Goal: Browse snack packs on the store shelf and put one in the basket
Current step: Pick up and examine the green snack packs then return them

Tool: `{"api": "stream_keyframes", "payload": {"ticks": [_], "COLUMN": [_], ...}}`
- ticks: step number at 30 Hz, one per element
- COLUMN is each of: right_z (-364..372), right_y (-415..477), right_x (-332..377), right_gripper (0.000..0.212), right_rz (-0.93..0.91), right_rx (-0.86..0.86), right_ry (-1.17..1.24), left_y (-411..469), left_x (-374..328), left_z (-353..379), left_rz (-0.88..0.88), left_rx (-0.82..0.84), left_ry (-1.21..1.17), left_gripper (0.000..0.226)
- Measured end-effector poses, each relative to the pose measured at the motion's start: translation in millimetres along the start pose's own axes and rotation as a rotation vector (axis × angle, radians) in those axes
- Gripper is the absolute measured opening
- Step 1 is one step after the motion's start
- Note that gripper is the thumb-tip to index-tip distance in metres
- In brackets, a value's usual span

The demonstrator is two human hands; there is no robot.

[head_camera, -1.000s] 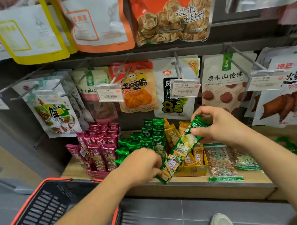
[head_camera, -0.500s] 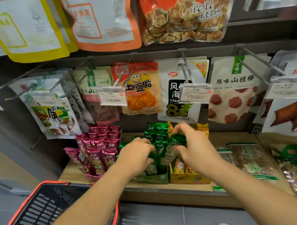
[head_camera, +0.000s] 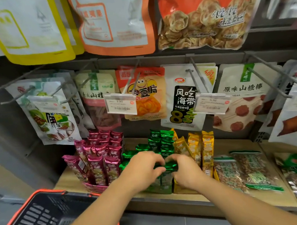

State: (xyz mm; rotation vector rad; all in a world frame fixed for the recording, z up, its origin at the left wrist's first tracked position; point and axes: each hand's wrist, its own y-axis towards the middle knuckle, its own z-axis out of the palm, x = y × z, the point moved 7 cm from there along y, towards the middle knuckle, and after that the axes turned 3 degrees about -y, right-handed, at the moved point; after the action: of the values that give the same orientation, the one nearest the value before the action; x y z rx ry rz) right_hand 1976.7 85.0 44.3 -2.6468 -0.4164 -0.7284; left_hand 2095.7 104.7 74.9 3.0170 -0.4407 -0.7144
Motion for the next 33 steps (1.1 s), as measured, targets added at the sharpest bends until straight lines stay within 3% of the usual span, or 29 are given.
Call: {"api": "stream_keyframes", "payload": {"ticks": [2, 5, 7, 9, 15, 22, 27, 33], "right_z": [-5.1, -33.8, -39.7, -30.8, -33.6, -103.3, -132.2, -141.5], "right_y": [6.5, 16.7, 21.7, 26.2, 28.5, -29.6, -96.1, -119.2], "right_x": [-1.6, -8.8, -10.4, -10.4, -1.2, 50.0, 50.2, 25.7], "right_gripper": [0.052, 0.041, 0.037, 0.041, 0.024, 0.016, 0.015, 0.013], "right_rz": [0.014, 0.058, 0.054, 0.064, 0.049, -0.278, -0.412, -0.380], "right_rx": [0.050, -0.150, -0.224, -0.184, -0.294, -0.543, -0.643, -0.633], "right_ry": [0.028, 0.117, -0.013, -0.088, -0.074, -0.089, -0.112, -0.128], "left_y": [-0.8, 1.5, 2.0, 1.3, -0.5, -4.2, -8.2, -10.1], "left_x": [-1.7, -5.6, -8.9, -11.0, -15.1, -8.7, -7.8, -33.8], "left_z": [10.2, 16.2, 18.4, 19.4, 20.1, 15.7, 12.6, -20.2], "left_rz": [0.006, 0.024, 0.031, 0.023, -0.012, -0.016, 0.028, -0.005], "left_rx": [0.070, 0.077, 0.073, 0.063, 0.098, 0.033, 0.004, -0.169], "left_ry": [0.092, 0.201, 0.264, 0.293, 0.319, 0.177, 0.130, -0.124], "left_gripper": [0.023, 0.026, 0.026, 0.025, 0.021, 0.023, 0.032, 0.031]}}
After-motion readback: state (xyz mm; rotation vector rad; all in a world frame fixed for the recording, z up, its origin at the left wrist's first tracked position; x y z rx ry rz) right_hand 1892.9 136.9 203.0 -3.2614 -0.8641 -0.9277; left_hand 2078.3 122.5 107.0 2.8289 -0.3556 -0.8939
